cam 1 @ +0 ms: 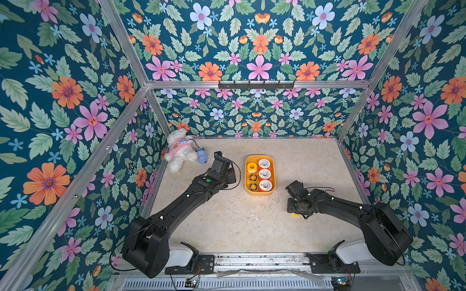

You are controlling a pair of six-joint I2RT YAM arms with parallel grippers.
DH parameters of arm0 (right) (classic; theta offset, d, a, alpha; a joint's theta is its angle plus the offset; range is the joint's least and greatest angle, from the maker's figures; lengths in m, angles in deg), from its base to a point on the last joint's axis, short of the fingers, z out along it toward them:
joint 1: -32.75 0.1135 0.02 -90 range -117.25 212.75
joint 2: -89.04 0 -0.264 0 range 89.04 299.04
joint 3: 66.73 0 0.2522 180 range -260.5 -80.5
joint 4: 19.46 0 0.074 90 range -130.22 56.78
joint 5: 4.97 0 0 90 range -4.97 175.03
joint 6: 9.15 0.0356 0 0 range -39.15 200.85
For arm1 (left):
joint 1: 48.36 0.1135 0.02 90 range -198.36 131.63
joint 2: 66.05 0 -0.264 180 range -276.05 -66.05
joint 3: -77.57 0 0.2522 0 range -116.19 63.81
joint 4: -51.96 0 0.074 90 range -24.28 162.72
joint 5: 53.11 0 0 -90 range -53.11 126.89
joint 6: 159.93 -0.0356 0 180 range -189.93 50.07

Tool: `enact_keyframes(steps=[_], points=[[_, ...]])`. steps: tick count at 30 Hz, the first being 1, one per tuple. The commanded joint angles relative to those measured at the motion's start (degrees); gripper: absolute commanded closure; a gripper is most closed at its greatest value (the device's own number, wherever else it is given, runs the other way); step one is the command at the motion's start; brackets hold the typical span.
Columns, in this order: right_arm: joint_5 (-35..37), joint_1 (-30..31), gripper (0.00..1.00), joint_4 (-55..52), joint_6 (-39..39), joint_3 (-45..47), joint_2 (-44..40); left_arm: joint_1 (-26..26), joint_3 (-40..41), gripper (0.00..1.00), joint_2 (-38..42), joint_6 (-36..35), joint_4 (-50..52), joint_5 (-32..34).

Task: Put the sealing tape into the storage box
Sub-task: Pick up the sealing tape at the center of the board, then place the sealing tape in the storage box.

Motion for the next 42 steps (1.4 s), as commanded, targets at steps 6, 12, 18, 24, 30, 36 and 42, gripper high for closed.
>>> enact_keyframes(steps=[6, 12, 18, 24, 30, 36, 42], points=[[-3.60, 0.14, 0.40, 1.58, 0.16, -1.07, -3.71, 0.13, 0.76, 0.34, -1.26, -0.78, -0.51, -1.79], [-9.28, 0.09, 0.40, 4.42, -0.17, -3.04, -5.57, 1.02, 0.89, 0.34, -8.15, -1.52, -5.11, -13.39], [-13.37, 0.07, 0.40, 6.09, -1.79, -6.62, -5.11, 1.56, 0.50, 0.35, -14.26, -1.17, -10.24, -21.76], [-15.69, -0.13, 0.40, 6.21, -3.11, -10.31, -4.47, 1.78, 1.12, 0.38, -14.68, -0.76, -12.81, -23.54], [-18.37, -0.49, 0.39, 7.76, -4.07, -14.41, -2.08, 2.00, 0.59, 0.50, -16.86, -0.70, -13.25, -24.81], [-19.82, -1.03, 0.39, 8.76, -5.56, -20.38, 2.42, 2.09, 1.31, 0.64, -17.57, 0.38, -16.38, -27.61], [-20.25, -1.47, 0.39, 8.73, -6.90, -25.97, 8.36, 2.09, 2.79, 0.68, -17.40, 1.10, -19.30, -30.03]])
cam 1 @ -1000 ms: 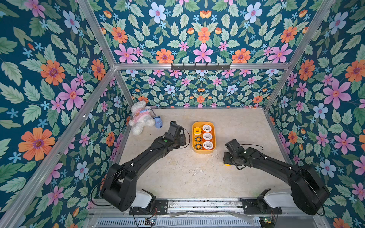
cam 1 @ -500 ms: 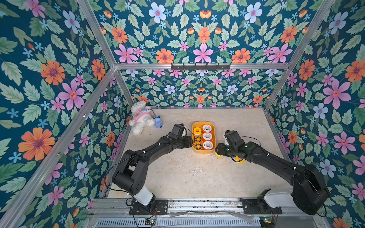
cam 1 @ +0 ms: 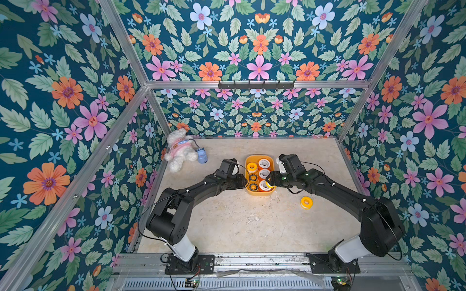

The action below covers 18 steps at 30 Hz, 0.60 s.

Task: Put the sealing tape into the storage box
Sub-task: Place the sealing tape in the storage box.

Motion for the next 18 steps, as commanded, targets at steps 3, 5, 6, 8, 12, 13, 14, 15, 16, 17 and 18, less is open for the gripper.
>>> enact_keyframes(steps=[3, 5, 6, 8, 12, 13, 14, 15, 16, 17, 18], points=[[-1.07, -0.13, 0.39, 0.07, -2.19, -5.29, 5.08, 0.08, 0.68, 0.72, -0.23, 1.04, -2.89, -2.39], [-1.64, -0.13, 0.39, -0.59, -2.80, -7.37, 8.32, 0.08, 1.33, 0.77, -0.14, 1.60, -3.92, -3.10], [-1.71, -0.09, 0.39, -0.75, -2.86, -8.41, 9.29, 0.05, 1.63, 0.78, -0.06, 2.03, -4.53, -3.45], [-1.82, -0.09, 0.39, -1.07, -3.04, -10.18, 10.86, 0.12, 2.09, 0.80, 0.12, 2.76, -5.60, -4.17], [-2.63, -0.16, 0.39, -1.58, -3.25, -13.79, 13.94, 0.08, 2.45, 0.81, -0.13, 3.92, -6.81, -5.30], [-2.75, -0.09, 0.39, -1.82, -3.37, -14.58, 14.72, 0.01, 2.53, 0.81, -0.29, 4.10, -6.97, -5.46], [-2.92, 0.00, 0.39, -2.24, -3.38, -15.63, 15.61, 0.00, 2.55, 0.82, -0.46, 4.27, -7.08, -5.78], [-3.11, 0.04, 0.39, -2.53, -3.56, -16.56, 16.35, -0.01, 2.54, 0.82, -0.70, 4.40, -7.23, -6.02], [-3.21, 0.16, 0.39, -2.81, -3.68, -17.26, 17.05, -0.05, 2.58, 0.82, -0.74, 4.60, -7.45, -6.29], [-3.21, 0.38, 0.38, -3.08, -3.87, -18.10, 17.81, -0.01, 2.76, 0.83, -0.84, 4.95, -7.81, -6.56], [-3.12, 0.59, 0.39, -3.43, -4.08, -19.04, 18.58, -0.01, 2.90, 0.83, -0.93, 5.27, -8.19, -6.76]])
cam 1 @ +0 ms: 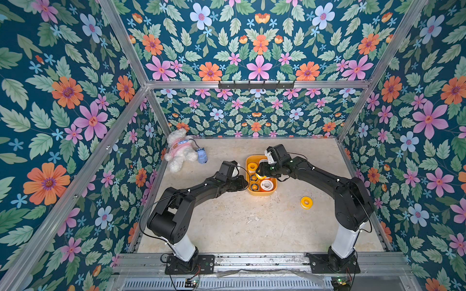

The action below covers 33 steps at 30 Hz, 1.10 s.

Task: Put the sealing tape into the storage box
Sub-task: Place the sealing tape in the storage box.

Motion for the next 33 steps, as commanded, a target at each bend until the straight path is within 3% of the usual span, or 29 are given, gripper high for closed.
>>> enact_keyframes(steps=[1, 33], points=[[-0.56, 0.62, 0.38, -1.99, -1.39, -2.56, 2.01, 0.05, 0.39, 0.83, -0.14, 1.15, -2.92, -1.90], [11.79, 4.31, 0.37, -14.01, -4.12, -19.02, 15.44, 0.05, -0.43, 0.80, -0.67, 0.11, 0.45, -0.19]])
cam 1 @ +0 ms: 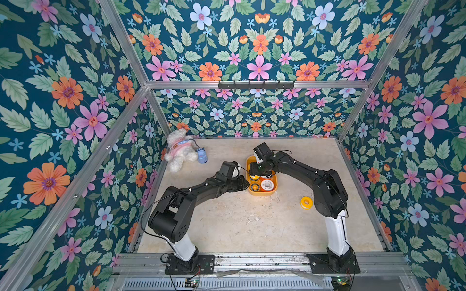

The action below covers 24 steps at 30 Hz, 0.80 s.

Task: Put the sealing tape into the storage box
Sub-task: Place the sealing tape in the storage box.

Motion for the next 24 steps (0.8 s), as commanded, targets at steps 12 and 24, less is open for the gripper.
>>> enact_keyframes(steps=[12, 24], points=[[5.39, 0.97, 0.35, -4.97, -1.36, -4.53, 3.37, 0.05, -0.50, 0.79, -0.37, -0.94, 0.76, 0.22], [6.13, 1.32, 0.28, -6.76, -1.32, -6.84, 4.36, 0.10, -0.47, 0.79, -0.41, -1.04, 0.89, 0.00]])
